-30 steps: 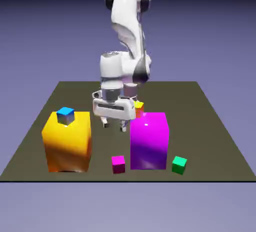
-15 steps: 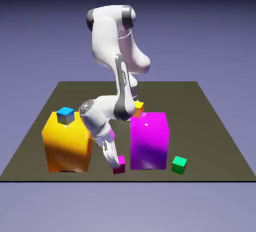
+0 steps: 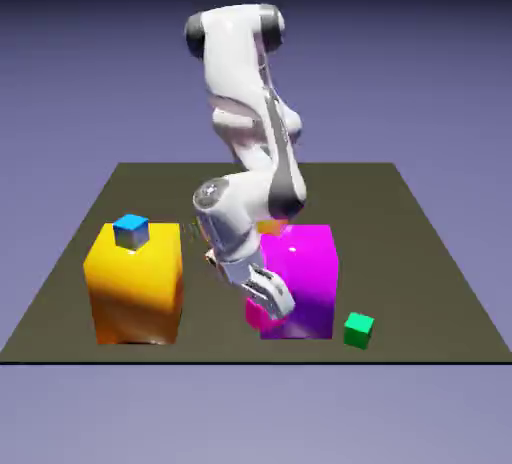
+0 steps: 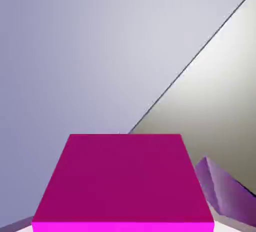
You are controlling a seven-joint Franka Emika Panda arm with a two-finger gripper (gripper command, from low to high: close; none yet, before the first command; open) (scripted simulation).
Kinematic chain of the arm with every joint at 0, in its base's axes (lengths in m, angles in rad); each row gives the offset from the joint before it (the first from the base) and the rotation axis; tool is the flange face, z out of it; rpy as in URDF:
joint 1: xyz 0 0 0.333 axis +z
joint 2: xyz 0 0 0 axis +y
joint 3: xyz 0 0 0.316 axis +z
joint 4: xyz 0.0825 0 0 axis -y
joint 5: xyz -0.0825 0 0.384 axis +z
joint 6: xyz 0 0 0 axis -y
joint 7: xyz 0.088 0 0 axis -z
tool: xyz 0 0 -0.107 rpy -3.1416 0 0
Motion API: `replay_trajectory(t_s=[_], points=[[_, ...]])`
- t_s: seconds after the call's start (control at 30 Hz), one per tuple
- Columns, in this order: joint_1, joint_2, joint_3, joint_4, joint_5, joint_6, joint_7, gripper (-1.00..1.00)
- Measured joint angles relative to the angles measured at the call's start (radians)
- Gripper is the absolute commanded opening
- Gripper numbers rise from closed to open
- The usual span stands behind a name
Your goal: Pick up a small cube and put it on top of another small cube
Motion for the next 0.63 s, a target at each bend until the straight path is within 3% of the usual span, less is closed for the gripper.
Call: replay_trajectory(t_s=[0.4, 0.53, 0.57, 0.63], points=[[0.203, 0.155, 0.175, 0.220, -0.497, -0.425, -0.264, -1.00], [0.217, 0.226, 0.135, 0.150, -0.551, -0.295, -0.231, -1.00], [0.219, 0.234, 0.131, 0.142, -0.556, -0.281, -0.228, 1.00], [0.219, 0.234, 0.131, 0.142, -0.560, -0.281, -0.226, 1.00]])
